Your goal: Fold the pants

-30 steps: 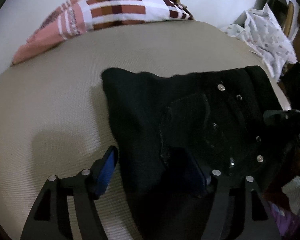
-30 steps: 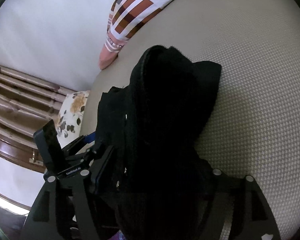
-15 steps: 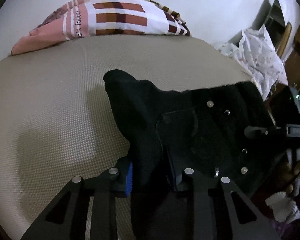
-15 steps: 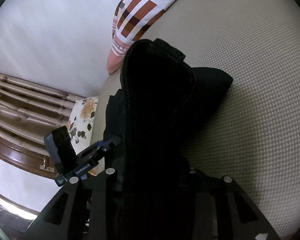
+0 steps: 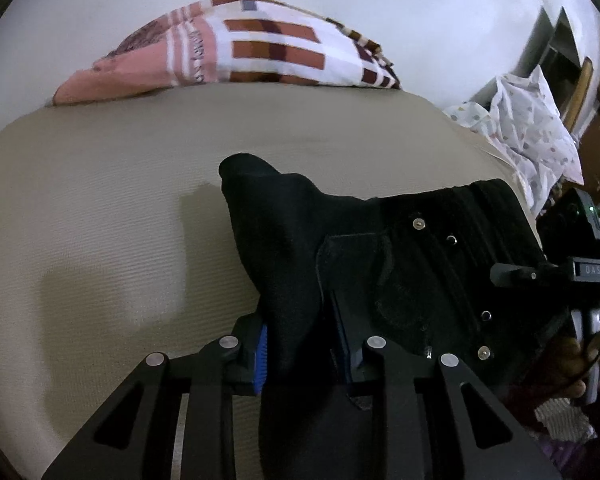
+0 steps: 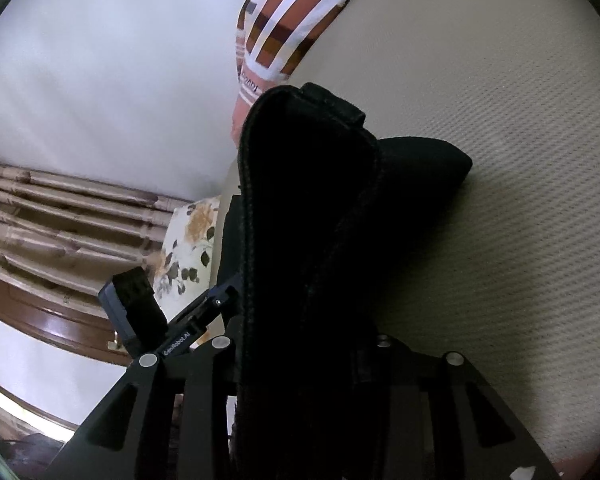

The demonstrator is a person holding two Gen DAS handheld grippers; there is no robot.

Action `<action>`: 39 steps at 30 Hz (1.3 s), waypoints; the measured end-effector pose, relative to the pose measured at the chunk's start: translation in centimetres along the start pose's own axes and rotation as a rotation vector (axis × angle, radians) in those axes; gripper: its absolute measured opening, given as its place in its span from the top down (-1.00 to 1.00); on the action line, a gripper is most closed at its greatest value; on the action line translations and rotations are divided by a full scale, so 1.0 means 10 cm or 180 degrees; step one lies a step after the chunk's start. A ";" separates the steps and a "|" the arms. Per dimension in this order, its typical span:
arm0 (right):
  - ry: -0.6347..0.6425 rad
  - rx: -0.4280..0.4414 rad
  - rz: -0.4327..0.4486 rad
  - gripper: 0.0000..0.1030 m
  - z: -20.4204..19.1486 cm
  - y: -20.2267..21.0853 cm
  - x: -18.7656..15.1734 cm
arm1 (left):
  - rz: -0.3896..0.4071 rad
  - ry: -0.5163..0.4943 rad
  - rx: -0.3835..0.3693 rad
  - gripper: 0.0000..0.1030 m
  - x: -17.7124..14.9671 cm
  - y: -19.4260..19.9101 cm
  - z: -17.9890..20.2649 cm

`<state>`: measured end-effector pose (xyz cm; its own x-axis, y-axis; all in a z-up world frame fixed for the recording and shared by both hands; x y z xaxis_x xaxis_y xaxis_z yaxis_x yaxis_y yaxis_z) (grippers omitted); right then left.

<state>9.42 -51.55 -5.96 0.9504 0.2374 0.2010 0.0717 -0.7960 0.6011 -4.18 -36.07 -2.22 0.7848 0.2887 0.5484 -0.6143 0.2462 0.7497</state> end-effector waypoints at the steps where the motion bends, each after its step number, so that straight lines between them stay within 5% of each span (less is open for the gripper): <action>1: 0.0003 -0.0017 -0.0003 0.40 0.00 -0.02 0.00 | -0.0017 0.0029 -0.0012 0.47 -0.02 0.00 -0.04; 4: 0.0000 -0.0074 -0.0007 0.40 0.03 -0.03 -0.01 | -0.0064 0.0058 -0.0047 0.42 -0.06 -0.03 -0.08; 9: 0.0019 -0.0247 -0.0046 0.35 0.12 -0.05 -0.02 | -0.0262 0.0037 -0.0044 -0.18 -0.14 -0.16 -0.10; 15: 0.0137 -0.0420 -0.0116 0.13 0.12 -0.14 -0.03 | -0.0278 -0.0020 -0.0116 -0.28 -0.18 -0.27 -0.03; 18: 0.0250 -0.0486 -0.0090 0.17 0.08 -0.19 -0.03 | -0.0205 -0.0062 -0.0045 -0.10 -0.18 -0.27 -0.01; 21: 0.0233 -0.0433 -0.0057 0.35 0.08 -0.15 -0.05 | -0.0113 -0.0026 0.0013 0.41 -0.14 -0.18 -0.02; 39: 0.0204 0.0034 -0.0045 0.40 -0.47 -0.30 0.05 | 0.0244 -0.0074 0.0290 0.52 0.12 0.42 -0.13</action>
<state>8.25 -46.39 -4.00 0.9279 0.2835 0.2420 0.0885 -0.7982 0.5959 -5.91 -33.47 1.10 0.7380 0.2818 0.6131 -0.6636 0.1388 0.7351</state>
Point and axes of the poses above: each gripper's, at about its wrist camera, not at the fingertips, and y roughly against the way its jaws point, z to its right, x to its top, the point moved 7 cm from there along -y, roughly the way its jaws point, and after that the axes turned 10 degrees about -x, right-handed, at the moved point
